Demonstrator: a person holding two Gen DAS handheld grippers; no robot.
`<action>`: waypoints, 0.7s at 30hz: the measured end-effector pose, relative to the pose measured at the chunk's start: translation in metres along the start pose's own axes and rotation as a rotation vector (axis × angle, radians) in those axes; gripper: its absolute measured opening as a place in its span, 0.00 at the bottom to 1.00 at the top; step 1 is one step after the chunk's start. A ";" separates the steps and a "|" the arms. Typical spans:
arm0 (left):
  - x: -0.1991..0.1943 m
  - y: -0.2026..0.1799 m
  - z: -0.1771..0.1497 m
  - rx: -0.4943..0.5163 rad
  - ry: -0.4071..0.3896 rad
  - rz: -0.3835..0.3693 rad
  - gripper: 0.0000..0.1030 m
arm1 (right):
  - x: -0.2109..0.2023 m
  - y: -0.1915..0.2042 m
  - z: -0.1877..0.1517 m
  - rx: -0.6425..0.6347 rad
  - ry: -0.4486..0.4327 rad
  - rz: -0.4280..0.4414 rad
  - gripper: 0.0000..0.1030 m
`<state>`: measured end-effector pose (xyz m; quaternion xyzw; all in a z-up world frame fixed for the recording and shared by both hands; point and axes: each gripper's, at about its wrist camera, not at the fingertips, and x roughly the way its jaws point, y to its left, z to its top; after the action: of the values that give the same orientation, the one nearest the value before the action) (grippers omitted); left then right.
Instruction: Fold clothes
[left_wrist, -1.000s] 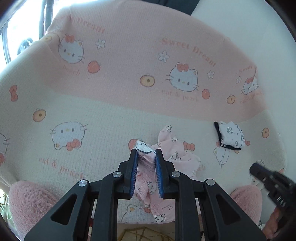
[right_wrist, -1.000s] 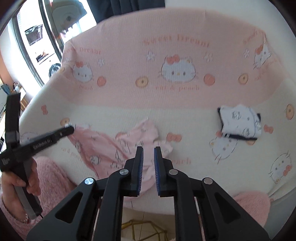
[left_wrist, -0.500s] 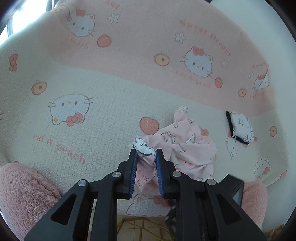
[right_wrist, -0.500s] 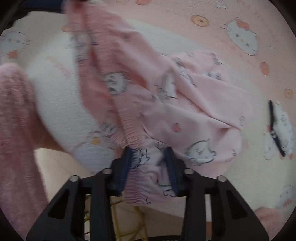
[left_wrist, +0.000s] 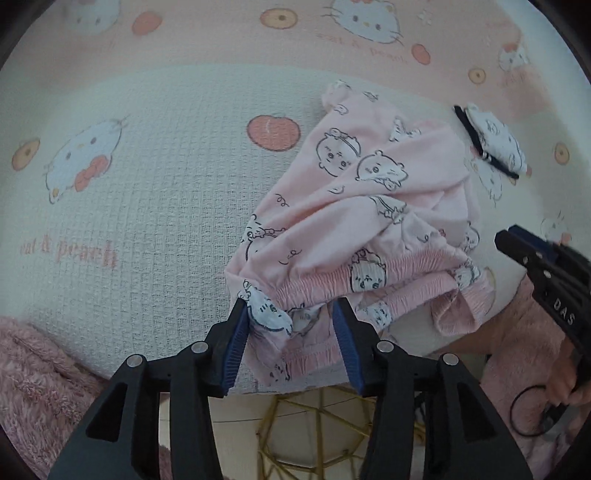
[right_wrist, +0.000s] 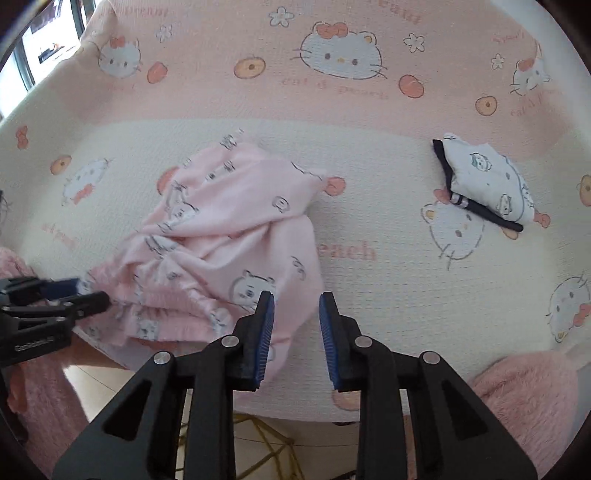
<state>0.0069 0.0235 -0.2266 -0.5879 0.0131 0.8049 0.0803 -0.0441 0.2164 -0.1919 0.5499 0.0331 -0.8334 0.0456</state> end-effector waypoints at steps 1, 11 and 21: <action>0.004 -0.005 -0.002 0.028 0.010 0.033 0.47 | 0.004 -0.003 -0.003 -0.014 0.020 -0.003 0.24; 0.020 0.012 0.000 -0.118 -0.025 0.043 0.16 | 0.032 0.016 -0.024 -0.053 0.143 0.091 0.45; -0.089 0.007 0.024 -0.085 -0.304 0.002 0.16 | -0.017 0.042 -0.043 -0.133 0.039 0.381 0.64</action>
<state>0.0096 0.0088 -0.1354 -0.4622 -0.0327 0.8844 0.0555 0.0067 0.1797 -0.1936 0.5580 -0.0158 -0.7948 0.2382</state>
